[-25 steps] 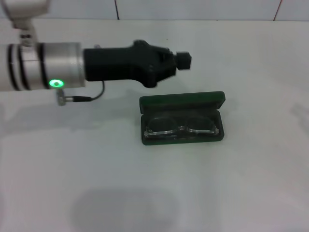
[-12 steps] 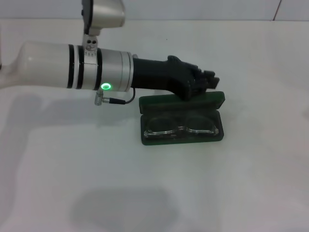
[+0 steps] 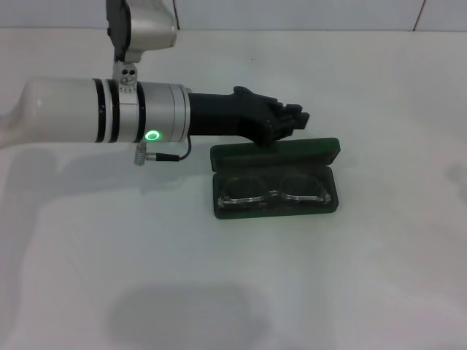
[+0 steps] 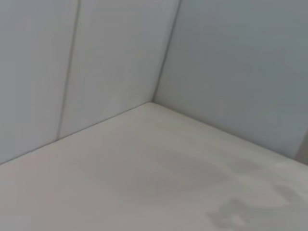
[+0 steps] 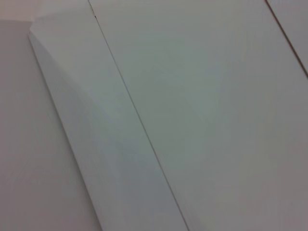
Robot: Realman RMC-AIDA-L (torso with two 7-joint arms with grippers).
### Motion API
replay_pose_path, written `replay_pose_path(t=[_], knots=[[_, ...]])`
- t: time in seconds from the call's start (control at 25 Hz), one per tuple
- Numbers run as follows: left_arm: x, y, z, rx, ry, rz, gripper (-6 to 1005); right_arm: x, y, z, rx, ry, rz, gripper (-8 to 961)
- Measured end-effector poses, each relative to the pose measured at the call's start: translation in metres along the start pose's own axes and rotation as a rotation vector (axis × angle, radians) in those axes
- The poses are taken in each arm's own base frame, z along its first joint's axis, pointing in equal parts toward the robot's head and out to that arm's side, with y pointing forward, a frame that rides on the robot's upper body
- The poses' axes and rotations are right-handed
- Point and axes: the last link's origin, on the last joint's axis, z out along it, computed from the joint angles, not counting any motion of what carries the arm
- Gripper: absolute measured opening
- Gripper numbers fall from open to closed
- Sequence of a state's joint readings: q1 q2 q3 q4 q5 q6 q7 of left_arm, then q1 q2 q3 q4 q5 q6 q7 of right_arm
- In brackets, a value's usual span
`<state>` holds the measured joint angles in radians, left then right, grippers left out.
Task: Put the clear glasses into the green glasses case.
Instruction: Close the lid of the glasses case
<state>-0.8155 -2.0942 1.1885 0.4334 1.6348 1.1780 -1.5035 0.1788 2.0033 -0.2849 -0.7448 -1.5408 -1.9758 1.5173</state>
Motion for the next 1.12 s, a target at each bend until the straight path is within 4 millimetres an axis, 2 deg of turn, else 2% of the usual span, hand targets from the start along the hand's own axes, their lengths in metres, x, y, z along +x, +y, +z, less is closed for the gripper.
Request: replay_pose_path(t=[0.36, 1.12], knots=[[-0.009, -0.007, -0.001, 0.051, -0.028, -0.017, 171, 0.008, -0.001, 0.005, -0.010, 0.017, 0.018, 144], [-0.024, 0.001, -0.004, 0.001, -0.079, -0.026, 170, 0.015, -0.006, 0.014, -0.003, 0.038, 0.027, 143]])
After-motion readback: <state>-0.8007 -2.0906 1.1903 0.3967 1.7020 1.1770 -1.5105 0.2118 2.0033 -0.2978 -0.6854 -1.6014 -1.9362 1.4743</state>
